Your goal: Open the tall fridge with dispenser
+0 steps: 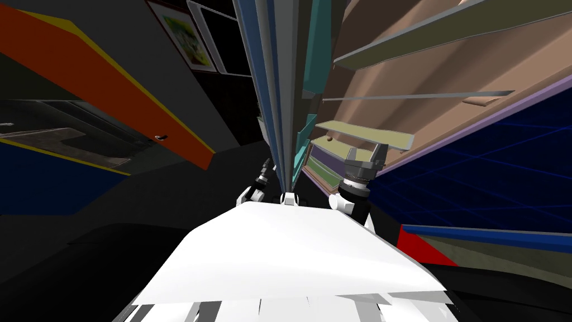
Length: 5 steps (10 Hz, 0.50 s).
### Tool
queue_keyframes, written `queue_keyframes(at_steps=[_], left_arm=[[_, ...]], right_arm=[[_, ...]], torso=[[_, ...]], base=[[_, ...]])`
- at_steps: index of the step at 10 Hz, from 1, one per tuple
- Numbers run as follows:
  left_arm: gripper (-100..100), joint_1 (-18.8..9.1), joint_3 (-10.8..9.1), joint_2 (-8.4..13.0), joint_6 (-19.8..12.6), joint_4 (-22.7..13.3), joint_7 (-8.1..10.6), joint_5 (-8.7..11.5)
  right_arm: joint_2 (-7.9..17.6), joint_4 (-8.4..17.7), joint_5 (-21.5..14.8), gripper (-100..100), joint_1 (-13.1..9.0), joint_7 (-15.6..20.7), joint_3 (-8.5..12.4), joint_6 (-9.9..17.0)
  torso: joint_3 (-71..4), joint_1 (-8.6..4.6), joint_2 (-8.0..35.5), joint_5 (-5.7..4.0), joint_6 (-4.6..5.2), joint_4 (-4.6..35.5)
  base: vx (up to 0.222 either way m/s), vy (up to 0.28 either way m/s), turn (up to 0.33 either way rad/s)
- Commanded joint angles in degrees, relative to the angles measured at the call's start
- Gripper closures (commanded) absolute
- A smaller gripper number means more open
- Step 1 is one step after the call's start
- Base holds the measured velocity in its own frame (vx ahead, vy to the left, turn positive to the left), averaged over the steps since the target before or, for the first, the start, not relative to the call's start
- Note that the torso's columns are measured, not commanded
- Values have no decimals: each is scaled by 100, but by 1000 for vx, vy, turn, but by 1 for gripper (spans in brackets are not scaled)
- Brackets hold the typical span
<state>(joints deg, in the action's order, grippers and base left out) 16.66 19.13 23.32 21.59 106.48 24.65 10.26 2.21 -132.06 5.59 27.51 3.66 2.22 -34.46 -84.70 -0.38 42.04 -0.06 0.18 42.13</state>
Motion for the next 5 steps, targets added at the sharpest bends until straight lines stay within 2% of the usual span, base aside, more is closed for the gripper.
queue_keyframes(at_steps=[1,2,3,5], left_arm=[[100,9,73,104,38,55,62,4],[100,9,73,104,38,55,62,4],[-100,64,17,221,-148,328,112,46],[-100,123,-30,352,-332,626,172,89]], right_arm=[[0,0,0,0,0,0,0,0],[2,0,0,0,0,0,1,0],[2,1,0,0,1,0,2,0],[0,0,0,0,1,0,0,0]], torso=[[8,21,14,3,-10,10],[8,78,14,16,-15,13],[5,84,9,21,-19,12],[20,-18,35,-10,-14,19]], base=[[42,133,-100],[81,188,-59],[56,66,67],[26,-58,86]])
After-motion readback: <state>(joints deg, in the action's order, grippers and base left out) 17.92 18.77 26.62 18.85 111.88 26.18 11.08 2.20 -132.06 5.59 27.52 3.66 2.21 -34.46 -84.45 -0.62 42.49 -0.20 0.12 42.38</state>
